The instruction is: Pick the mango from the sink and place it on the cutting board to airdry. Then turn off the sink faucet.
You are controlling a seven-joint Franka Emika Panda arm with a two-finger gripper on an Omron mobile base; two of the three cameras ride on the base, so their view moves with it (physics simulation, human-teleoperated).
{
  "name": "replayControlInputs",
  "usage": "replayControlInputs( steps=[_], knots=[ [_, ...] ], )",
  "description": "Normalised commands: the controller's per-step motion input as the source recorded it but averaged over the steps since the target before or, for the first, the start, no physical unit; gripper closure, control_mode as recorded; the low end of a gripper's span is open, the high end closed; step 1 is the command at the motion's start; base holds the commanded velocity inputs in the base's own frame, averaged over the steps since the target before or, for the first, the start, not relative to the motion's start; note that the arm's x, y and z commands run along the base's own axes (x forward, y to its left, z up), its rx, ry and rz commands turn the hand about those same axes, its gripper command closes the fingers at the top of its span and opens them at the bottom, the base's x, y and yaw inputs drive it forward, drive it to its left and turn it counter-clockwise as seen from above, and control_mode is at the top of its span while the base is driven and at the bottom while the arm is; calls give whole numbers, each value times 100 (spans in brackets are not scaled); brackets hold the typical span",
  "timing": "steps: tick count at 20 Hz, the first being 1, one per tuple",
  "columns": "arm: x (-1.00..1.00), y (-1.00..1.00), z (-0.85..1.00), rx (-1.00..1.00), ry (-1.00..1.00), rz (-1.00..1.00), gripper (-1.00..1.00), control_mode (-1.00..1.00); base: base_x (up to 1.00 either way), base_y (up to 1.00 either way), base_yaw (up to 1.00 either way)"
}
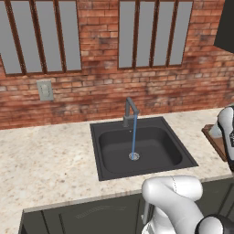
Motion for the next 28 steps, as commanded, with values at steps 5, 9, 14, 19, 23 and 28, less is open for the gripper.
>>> replayControlInputs(
  steps=[5,9,14,19,23,28],
  knots=[
    [-20,38,12,-5,0,19,-100,-100,0,0,0],
    [-23,38,17,-6,0,18,-100,-100,0,0,0],
    [-26,35,22,-7,0,17,-100,-100,0,0,0],
    [-23,19,21,-3,0,15,-100,-100,0,0,0],
    [-2,4,6,1,0,1,-100,-100,0,0,0],
    [6,1,1,2,1,-8,-100,-100,0,0,0]
  ],
)
